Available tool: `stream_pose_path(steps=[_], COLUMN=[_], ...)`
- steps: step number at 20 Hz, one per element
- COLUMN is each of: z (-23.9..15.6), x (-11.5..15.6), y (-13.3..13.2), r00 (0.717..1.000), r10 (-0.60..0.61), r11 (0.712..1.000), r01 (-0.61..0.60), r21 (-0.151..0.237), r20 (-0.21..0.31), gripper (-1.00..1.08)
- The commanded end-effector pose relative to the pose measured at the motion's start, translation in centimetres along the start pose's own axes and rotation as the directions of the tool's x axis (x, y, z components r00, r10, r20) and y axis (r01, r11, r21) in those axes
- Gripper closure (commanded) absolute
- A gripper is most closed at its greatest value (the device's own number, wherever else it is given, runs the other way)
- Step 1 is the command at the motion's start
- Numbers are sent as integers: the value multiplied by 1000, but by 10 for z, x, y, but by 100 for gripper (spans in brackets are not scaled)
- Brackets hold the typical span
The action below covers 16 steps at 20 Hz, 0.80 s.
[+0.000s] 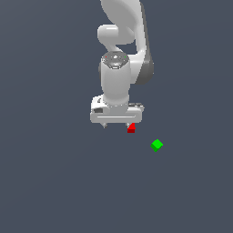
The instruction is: Stack the red cube on top of the green cube.
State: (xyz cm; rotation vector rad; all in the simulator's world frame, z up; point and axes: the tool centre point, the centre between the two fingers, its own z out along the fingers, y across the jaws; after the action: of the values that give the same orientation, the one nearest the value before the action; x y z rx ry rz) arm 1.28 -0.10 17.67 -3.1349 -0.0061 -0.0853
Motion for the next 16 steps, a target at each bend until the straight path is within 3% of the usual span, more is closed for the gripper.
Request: stream_pose_path(steps=[1,9,16], z=[0,12,47], x=[0,-12,-45], y=[0,-10,-39], r00=[1000,1000,1000], r10=[0,2,9], r11=[1000,1000,1000], r01=[0,-2,-9], r21=[0,-1,-3], r20=[0,7,25], gripper=[-92,-92,-92])
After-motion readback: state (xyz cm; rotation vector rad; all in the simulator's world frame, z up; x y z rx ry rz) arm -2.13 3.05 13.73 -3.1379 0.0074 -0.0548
